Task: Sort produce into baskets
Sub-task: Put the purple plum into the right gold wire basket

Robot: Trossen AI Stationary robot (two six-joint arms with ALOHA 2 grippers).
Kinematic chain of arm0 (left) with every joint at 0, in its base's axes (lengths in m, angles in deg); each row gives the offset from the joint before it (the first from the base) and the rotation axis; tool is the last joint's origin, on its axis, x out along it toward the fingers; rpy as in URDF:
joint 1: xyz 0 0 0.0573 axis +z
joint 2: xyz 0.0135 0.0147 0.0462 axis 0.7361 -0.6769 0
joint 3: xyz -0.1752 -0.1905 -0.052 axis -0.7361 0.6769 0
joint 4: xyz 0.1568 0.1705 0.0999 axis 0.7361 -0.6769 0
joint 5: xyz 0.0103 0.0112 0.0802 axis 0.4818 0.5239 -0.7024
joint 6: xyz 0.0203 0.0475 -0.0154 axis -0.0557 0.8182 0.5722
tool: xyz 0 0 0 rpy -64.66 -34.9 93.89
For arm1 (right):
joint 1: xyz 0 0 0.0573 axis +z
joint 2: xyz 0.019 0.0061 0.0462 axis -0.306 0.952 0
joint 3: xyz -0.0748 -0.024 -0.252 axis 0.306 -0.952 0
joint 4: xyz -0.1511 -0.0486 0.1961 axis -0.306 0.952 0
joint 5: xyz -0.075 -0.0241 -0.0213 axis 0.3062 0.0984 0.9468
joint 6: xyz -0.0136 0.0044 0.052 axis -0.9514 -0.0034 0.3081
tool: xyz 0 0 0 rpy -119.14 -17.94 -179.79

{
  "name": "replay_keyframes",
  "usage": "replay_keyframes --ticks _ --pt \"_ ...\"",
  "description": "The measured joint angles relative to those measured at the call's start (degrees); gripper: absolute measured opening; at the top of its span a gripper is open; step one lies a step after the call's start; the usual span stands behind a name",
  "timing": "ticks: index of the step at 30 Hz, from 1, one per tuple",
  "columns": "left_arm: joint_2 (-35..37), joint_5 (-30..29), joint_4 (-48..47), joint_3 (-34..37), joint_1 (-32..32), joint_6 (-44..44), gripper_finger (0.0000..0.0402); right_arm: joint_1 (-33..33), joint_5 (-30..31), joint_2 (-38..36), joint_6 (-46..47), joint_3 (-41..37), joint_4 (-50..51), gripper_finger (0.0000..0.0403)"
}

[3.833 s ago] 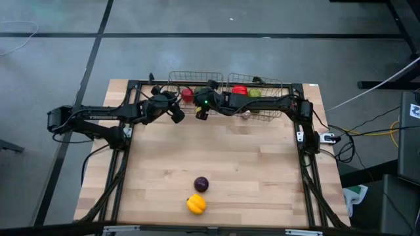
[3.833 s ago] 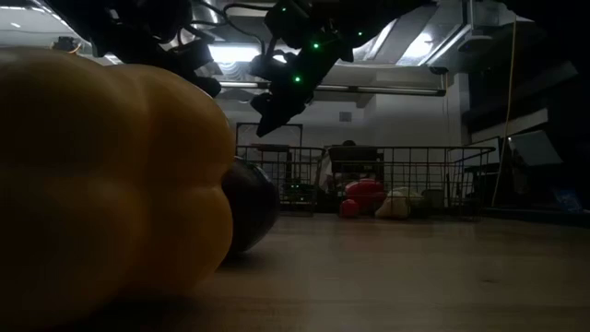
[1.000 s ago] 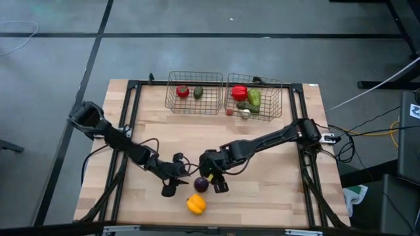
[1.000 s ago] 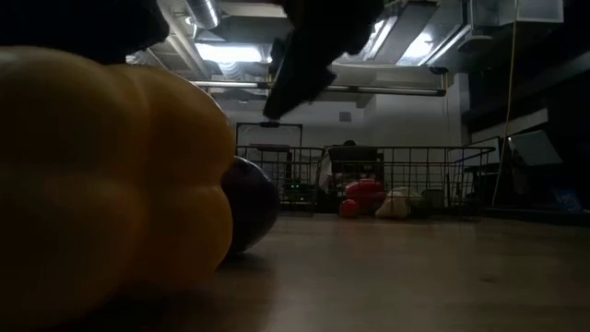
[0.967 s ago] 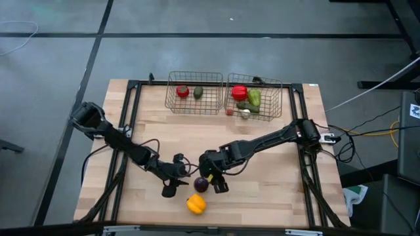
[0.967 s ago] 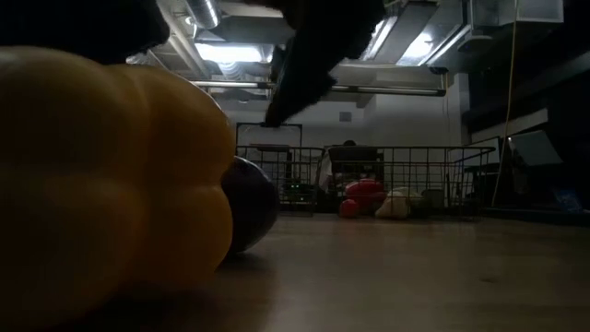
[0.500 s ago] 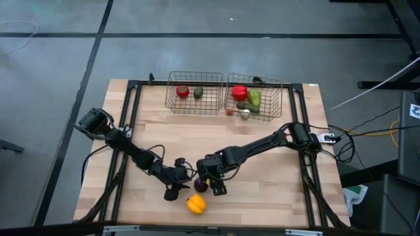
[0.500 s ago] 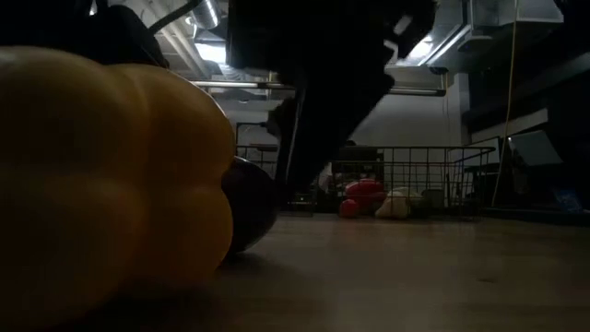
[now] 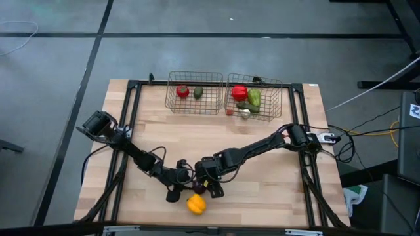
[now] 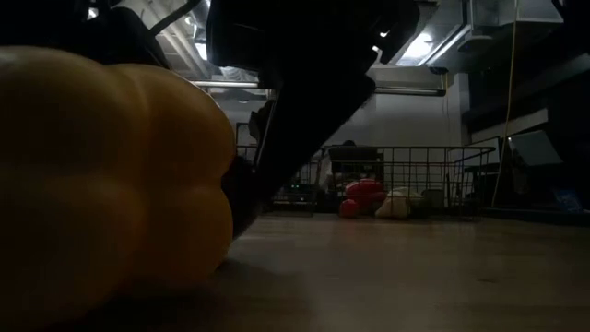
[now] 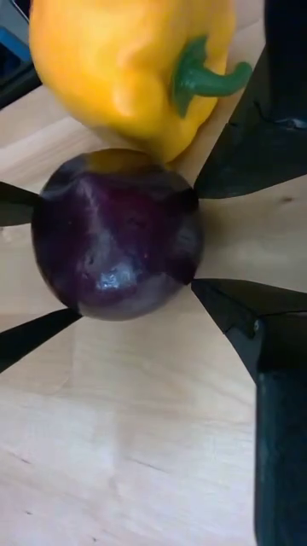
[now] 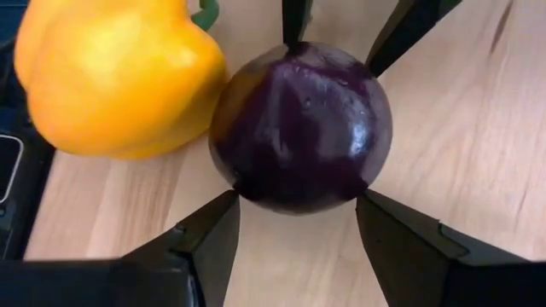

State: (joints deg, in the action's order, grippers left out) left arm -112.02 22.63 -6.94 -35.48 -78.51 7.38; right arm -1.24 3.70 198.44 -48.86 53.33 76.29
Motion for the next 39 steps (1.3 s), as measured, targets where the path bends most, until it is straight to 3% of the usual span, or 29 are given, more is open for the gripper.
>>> replay_keyframes --ticks 17,22,39 --pt "0.0 -0.7 -0.2 0.0 0.0 -0.3 0.0159 0.0 0.3 0.0 0.0 0.0 -1.9 0.0234" --pt "0.0 -0.9 -0.8 0.1 0.0 -0.3 0.0159 0.0 2.6 -0.1 5.0 0.0 -2.9 0.0234" --pt "0.0 -1.4 -1.3 0.1 0.1 0.6 0.0159 0.0 4.7 -0.2 8.7 0.0 -3.5 0.0234"
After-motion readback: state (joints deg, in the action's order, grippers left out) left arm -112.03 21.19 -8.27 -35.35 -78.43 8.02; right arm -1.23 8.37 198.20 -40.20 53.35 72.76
